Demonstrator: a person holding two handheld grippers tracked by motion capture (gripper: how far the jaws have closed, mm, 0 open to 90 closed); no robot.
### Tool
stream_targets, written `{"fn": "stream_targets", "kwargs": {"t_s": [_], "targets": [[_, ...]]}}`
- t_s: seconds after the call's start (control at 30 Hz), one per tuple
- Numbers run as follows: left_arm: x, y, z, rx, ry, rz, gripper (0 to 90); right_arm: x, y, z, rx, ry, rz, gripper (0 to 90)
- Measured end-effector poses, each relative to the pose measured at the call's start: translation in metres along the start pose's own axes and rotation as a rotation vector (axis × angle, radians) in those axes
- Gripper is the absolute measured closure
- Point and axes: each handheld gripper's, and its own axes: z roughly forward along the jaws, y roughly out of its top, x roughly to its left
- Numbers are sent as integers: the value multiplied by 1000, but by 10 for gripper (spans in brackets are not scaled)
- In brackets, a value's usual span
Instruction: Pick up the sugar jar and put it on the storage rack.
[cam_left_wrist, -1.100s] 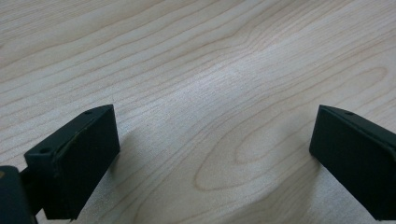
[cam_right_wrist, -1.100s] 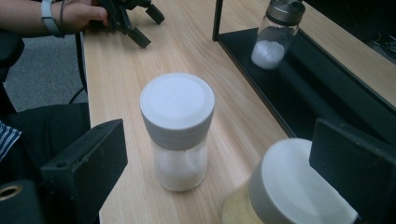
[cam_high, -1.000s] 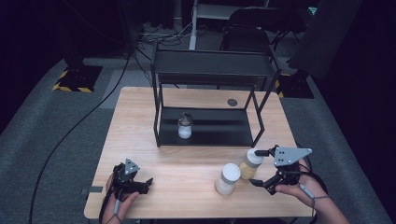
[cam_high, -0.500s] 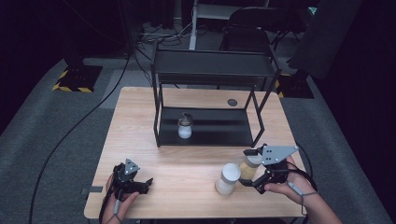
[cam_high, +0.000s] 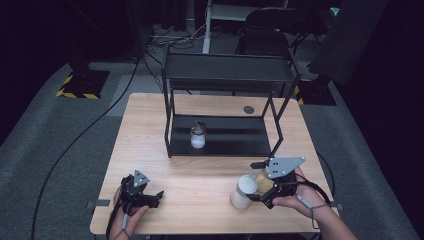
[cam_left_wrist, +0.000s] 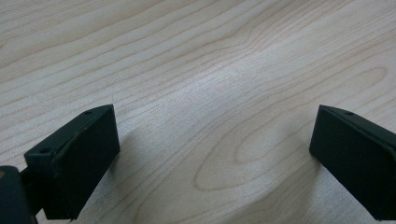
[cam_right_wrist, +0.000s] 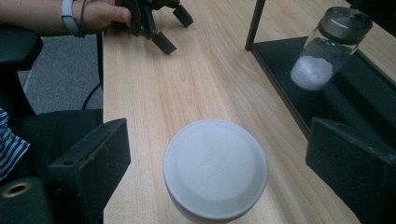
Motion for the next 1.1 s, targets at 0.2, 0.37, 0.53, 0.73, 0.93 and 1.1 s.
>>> {"fn": "stream_targets", "kwargs": {"t_s": [0.2,0.37,0.53,0.73,0.93,1.1], "targets": [[0,0,0,0,0,0,16,-2,-1,8,27,11,8,105],[0,0,0,0,0,0,16,-4,-2,16,57,23,10,125],[0,0,0,0,0,0,16,-7,-6,24,78,30,21,138],[0,0,0,0,0,0,16,-9,-8,30,95,40,22,163],[0,0,0,-1,0,1,16,-9,-8,34,118,47,13,237],[0,0,0,0,0,1,16,-9,-7,34,127,37,11,329]]}}
